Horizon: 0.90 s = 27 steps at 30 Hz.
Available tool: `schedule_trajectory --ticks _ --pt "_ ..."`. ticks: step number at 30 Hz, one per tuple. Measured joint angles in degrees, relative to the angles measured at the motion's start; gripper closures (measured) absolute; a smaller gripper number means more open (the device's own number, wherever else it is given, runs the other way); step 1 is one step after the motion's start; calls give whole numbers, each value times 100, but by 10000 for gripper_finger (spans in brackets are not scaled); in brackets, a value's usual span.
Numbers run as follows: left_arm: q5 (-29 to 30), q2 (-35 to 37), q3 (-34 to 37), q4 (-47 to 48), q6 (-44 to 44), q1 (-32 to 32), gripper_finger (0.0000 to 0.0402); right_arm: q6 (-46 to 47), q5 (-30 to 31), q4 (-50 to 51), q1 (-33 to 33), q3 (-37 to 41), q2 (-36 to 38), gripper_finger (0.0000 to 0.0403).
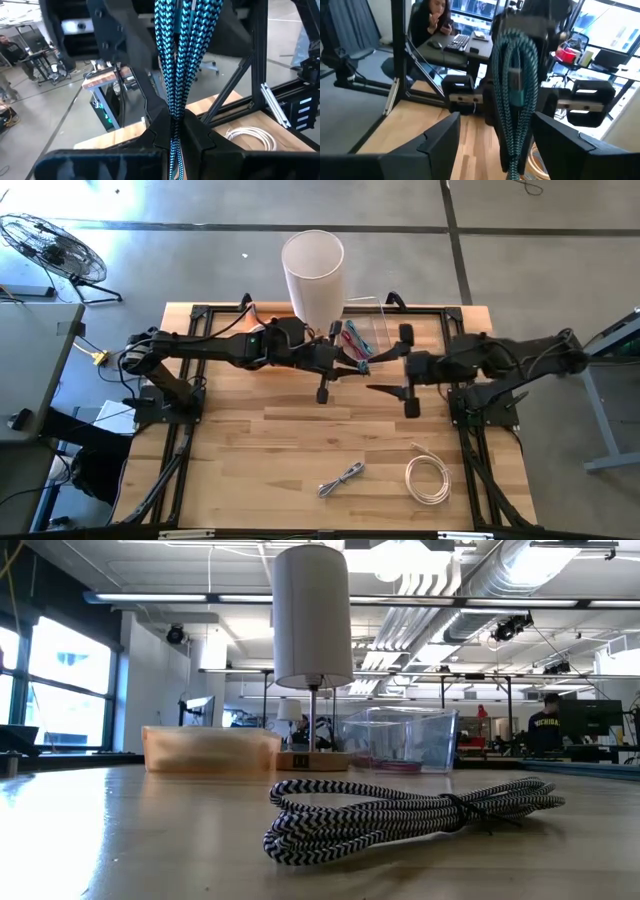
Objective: Pick & Place USB Port
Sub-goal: Put the blue USB cable into the transparent bin
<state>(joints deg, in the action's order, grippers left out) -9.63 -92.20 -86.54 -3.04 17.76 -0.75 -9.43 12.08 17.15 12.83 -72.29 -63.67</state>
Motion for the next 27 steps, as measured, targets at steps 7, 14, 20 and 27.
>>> schedule_trajectory --ticks 7,14,20,27 --pt "14 0 0 20 56 0 390 -2 -452 -93 -286 0 -211 167" --pt "99 0 0 201 149 0 390 -139 -568 -199 -312 0 -192 198" --pt "95 0 1 242 153 0 390 -412 -589 -77 -313 0 -191 311" --pt "160 0 9 341 281 -4 358 -592 -354 40 -312 0 -184 375"
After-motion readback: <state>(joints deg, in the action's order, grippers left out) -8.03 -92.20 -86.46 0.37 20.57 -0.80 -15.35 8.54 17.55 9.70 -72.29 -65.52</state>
